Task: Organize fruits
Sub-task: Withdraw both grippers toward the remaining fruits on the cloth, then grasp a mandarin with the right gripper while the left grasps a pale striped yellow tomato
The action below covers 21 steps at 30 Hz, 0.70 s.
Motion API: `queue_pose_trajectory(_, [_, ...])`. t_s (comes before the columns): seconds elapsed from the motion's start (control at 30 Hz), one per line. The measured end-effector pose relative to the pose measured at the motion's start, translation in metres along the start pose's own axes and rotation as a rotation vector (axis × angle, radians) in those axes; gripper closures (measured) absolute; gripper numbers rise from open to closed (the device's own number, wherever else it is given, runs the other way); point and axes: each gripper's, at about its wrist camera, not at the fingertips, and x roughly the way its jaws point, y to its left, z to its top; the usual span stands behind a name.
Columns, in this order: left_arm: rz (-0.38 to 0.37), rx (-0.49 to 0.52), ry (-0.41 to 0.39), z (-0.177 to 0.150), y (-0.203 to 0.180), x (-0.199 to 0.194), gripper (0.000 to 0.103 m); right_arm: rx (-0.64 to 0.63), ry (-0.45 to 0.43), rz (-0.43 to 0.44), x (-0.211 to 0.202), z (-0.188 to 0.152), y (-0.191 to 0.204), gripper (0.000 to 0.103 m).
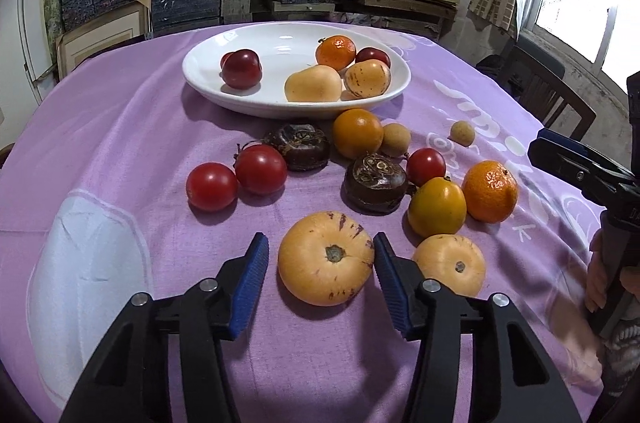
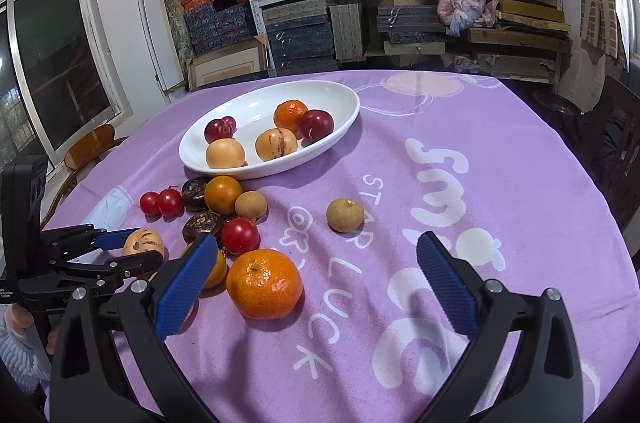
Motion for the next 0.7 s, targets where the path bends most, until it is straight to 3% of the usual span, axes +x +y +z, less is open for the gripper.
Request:
queue_pose_trajectory(0.33, [0.027, -0.003, 0.015, 0.000, -0.001, 0.004, 0.052, -0.104, 0.070, 0.023, 0.009, -0.010, 0.020, 0.006])
queue_pose_trajectory(0.47, [0.024, -0.018, 0.025, -0.001, 0.002, 0.006, 0.057, -0.122, 0.094, 0.043, 0.013, -0.011, 0.024, 0.024])
queue_pose_trajectory(0.7, [0.023, -0.012, 0.035, -0.001, 0.002, 0.007, 0.057, -0.131, 0.161, 0.077, 0.025, -0.013, 0.030, 0.027])
